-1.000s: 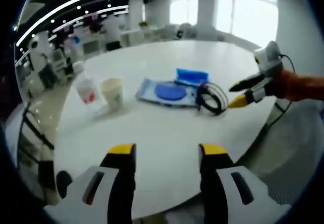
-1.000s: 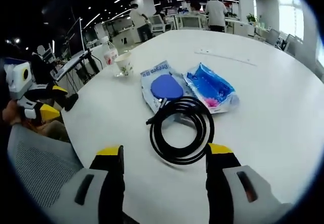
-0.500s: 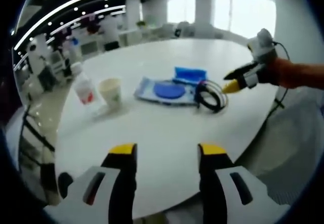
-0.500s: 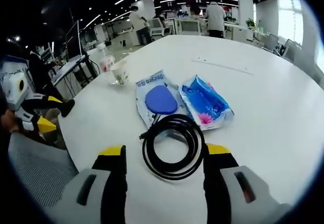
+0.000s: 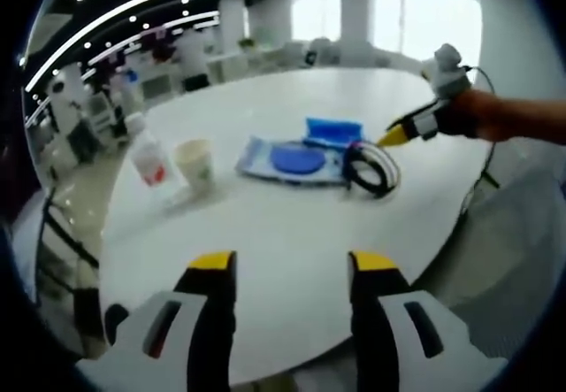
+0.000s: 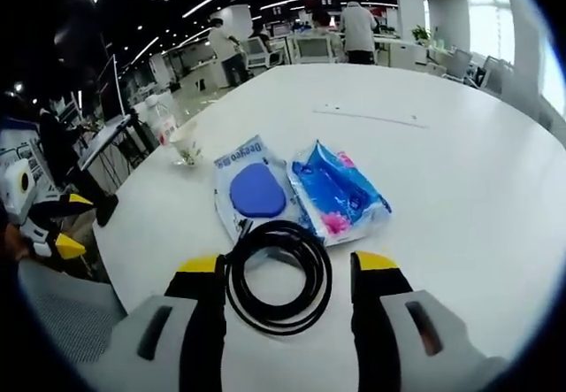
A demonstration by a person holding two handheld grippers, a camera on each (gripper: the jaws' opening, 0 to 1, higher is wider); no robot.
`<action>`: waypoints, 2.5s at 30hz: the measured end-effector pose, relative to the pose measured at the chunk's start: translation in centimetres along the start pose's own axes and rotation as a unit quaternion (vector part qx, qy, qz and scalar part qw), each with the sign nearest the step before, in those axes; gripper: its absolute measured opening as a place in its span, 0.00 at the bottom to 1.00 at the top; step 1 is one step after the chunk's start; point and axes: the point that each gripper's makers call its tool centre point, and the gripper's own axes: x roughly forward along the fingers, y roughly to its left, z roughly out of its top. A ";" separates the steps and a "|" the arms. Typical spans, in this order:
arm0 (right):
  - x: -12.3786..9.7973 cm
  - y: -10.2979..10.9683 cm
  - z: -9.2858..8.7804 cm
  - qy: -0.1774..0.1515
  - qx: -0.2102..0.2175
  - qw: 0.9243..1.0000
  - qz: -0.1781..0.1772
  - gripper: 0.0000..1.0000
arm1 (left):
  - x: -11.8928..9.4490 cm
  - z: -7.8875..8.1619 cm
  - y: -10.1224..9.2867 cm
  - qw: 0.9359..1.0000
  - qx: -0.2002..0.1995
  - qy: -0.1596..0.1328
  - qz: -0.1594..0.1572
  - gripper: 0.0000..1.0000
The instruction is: Arrange the tabletop items into an orderly group along one side of the table until the central work area is clear of visible clutter.
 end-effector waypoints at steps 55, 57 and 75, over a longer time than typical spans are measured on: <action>4.6 -9.6 1.8 -0.009 0.127 0.983 -0.133 0.01 | 0.2 -0.6 -0.1 1.000 -0.013 0.013 -0.008 0.46; 2.4 -8.3 2.5 -0.021 0.124 0.983 -0.134 0.01 | 0.1 -0.5 0.0 1.000 -0.010 0.013 -0.006 0.46; -2.0 -17.3 7.1 -0.058 0.100 0.979 -0.167 0.01 | 0.2 -0.6 -0.1 1.000 -0.014 0.011 -0.009 0.45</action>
